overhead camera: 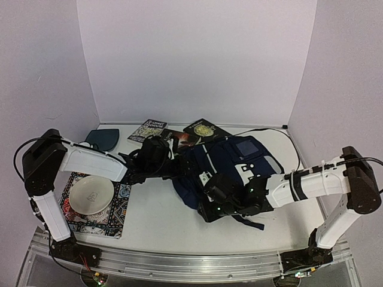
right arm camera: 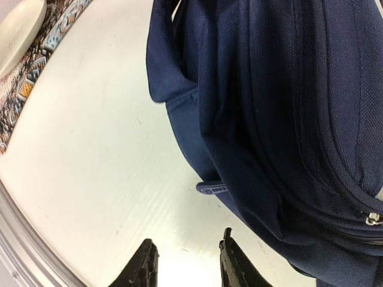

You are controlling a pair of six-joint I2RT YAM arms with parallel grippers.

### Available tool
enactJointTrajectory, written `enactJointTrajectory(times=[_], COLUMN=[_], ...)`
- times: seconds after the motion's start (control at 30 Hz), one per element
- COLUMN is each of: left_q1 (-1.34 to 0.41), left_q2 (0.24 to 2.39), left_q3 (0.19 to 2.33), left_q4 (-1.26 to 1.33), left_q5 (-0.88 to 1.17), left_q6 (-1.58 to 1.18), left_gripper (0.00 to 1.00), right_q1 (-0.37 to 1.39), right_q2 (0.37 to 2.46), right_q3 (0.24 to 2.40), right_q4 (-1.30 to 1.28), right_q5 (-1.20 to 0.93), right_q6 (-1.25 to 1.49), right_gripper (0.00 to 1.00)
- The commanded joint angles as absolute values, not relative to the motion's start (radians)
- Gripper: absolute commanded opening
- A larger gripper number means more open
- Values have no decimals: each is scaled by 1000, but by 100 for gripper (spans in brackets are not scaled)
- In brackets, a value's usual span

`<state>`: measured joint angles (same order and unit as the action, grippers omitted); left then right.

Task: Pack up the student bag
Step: Unzip the largest pocket of the student bag, then hold the largest pocket of the student bag.

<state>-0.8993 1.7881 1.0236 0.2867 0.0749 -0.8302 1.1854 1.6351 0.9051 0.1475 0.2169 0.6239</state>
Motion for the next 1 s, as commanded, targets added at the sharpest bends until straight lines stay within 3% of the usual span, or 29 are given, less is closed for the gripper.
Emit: enactJointTrajectory(times=[0.0, 0.3, 0.63, 0.77, 0.97], left_q1=[-893, -958, -1117, -1144, -1172], left_q2=[1670, 1558, 1579, 1618, 1690], left_q3=[986, 873, 797, 804, 840], left_q4=[315, 247, 247, 247, 249], left_q5=[56, 11, -87, -82, -81], left_q6=[-720, -620, -581, -582, -572], left_gripper=[49, 56, 56, 53, 48], right_q1=[1192, 1185, 1161, 1149, 1102], right_q2=[1540, 1452, 1549, 1619, 1644], right_q3=[933, 911, 915, 939, 931], right_q4=[-3, -166, -167, -159, -98], right_q5=[205, 320, 373, 395, 406], right_q6=[528, 344, 204, 188, 193], right_gripper=[45, 62, 75, 74, 51])
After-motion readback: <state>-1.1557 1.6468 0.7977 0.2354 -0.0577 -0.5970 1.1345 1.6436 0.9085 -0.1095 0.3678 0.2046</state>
